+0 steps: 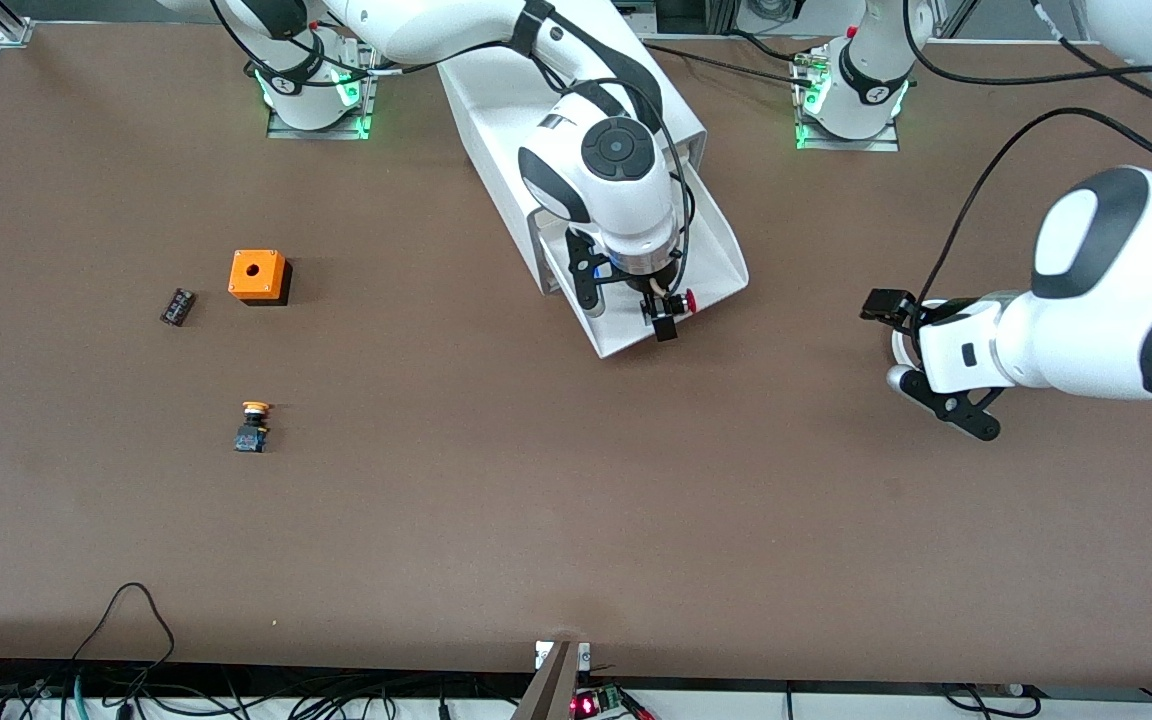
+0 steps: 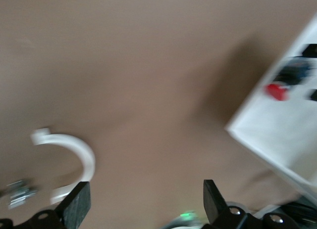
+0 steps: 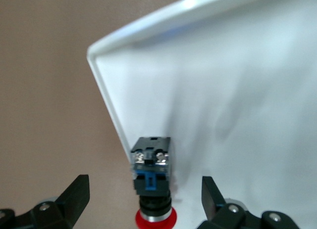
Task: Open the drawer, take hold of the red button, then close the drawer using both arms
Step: 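Lift the red button out with the right gripper while the left gripper withdraws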
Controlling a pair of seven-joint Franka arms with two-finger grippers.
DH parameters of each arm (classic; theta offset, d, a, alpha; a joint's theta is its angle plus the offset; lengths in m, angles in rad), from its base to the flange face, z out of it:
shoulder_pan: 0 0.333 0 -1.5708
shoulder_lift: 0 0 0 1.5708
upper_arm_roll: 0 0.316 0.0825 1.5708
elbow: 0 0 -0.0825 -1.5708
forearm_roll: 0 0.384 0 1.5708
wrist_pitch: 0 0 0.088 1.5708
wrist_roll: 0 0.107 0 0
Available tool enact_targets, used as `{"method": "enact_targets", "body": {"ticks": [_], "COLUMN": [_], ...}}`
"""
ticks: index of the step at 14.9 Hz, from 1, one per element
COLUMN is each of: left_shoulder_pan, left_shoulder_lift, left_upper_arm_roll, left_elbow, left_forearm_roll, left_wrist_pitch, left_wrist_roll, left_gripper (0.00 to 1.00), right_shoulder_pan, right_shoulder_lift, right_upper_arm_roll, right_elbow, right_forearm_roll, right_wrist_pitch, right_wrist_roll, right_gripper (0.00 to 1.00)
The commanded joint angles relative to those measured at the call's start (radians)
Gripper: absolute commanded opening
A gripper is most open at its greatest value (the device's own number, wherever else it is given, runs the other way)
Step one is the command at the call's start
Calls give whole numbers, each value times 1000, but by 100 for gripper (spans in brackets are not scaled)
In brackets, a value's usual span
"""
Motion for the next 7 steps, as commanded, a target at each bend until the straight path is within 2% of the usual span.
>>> {"method": "enact_targets", "body": {"ticks": [1, 3, 4, 5, 6, 7], "left_shoulder_pan": [-31, 1, 1, 6, 5, 3], "left_shoulder_lift": [9, 21, 21, 21, 23, 24], "left_upper_arm_roll": [17, 15, 15, 15, 15, 15], "left_elbow": [106, 114, 114, 108, 106, 105], "left_forearm_roll": [160, 151, 159, 153, 153, 151], "left_wrist_pitch": [16, 178, 197, 199, 202, 203], "left_wrist_roll": [-14, -6, -4, -20, -38, -75], "left_gripper": [100, 100, 100, 100, 100, 100], "right_shoulder_pan": [21, 22, 21, 21, 21, 21], "right_shoulder_lift": [25, 29, 29, 28, 28, 26], "right_upper_arm_roll": [-12, -12, -12, -12, -12, -12], "right_elbow": [22, 16, 16, 16, 16, 16], "right_forearm_roll": [-9, -12, -14, -14, -14, -14], "right_wrist_pitch": [4, 2, 2, 2, 1, 1], "right_wrist_roll": [21, 16, 13, 10, 2, -8], "right_gripper": [100, 100, 99, 94, 73, 46]}}
